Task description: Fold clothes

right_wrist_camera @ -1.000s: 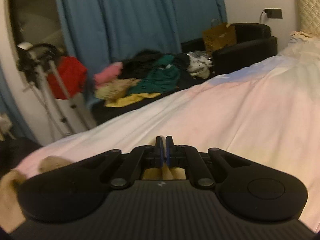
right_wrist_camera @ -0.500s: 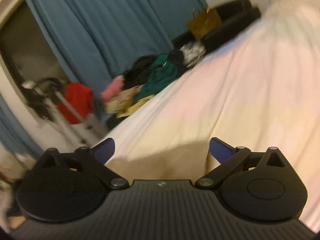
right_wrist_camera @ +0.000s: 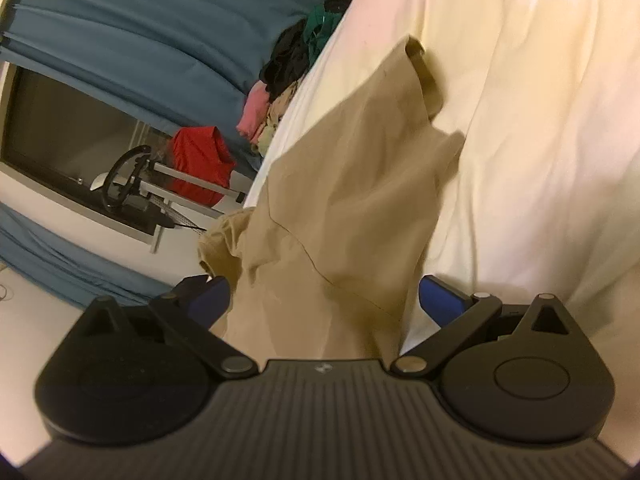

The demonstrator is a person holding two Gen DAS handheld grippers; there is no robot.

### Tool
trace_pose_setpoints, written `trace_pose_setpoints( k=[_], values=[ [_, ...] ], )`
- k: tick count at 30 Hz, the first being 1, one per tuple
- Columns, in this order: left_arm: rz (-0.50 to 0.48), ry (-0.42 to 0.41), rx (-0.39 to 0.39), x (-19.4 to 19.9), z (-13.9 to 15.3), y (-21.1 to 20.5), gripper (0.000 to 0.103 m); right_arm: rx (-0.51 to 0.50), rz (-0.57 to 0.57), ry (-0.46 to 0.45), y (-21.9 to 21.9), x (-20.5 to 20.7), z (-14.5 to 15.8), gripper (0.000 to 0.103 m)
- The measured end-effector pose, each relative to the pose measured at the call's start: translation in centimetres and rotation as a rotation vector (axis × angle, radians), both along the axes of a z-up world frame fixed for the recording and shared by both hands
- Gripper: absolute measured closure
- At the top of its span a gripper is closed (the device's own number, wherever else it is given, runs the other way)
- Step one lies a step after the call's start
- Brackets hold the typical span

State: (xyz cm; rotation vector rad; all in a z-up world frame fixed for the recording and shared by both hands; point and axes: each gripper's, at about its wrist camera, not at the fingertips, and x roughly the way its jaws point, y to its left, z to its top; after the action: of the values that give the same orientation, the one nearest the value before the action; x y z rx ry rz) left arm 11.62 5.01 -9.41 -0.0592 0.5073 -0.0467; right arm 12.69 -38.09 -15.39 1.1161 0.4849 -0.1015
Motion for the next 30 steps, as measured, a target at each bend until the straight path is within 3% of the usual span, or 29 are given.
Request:
trace_pose_setpoints(
  k=[4, 10, 14, 19, 25, 26, 30],
  values=[
    [0.042, -0.017, 0.007, 1.2, -0.5, 0.4, 0.001, -0.037, -0.040, -0.008, 0.1, 0.7, -0.9, 0.001],
    [0.036, -0.006, -0.045, 2.3, -1.2, 0.6, 0.001, -0.140, -0.074, -0.157, -0.6, 2.4, -0.6, 0.000],
    [0.042, 0.003, -0.084, 2.7, -1.5, 1.0, 0.001, -0.240, -0.054, -0.132, -0.7, 4.6, -0.1, 0.000],
    [0.056, 0.050, -0.162, 3.9, -2.3, 1.7, 0.001, -0.273, -0.119, -0.165, -1.1, 5.0, -0.8, 0.001],
    [0.073, 0.083, -0.171, 4.5, -3.0, 1.9, 0.001, -0.312, -0.176, -0.257, -2.1, 6.8, -1.0, 0.001],
    [0.075, 0.086, -0.178, 4.6, -3.0, 2.0, 0.001, -0.319, -0.174, -0.260, -2.3, 7.1, -1.0, 0.003],
    [0.062, 0.109, -0.198, 5.2, -3.3, 1.5, 0.001, -0.378, -0.189, -0.185, -3.0, 8.8, -0.7, 0.028]
  ],
)
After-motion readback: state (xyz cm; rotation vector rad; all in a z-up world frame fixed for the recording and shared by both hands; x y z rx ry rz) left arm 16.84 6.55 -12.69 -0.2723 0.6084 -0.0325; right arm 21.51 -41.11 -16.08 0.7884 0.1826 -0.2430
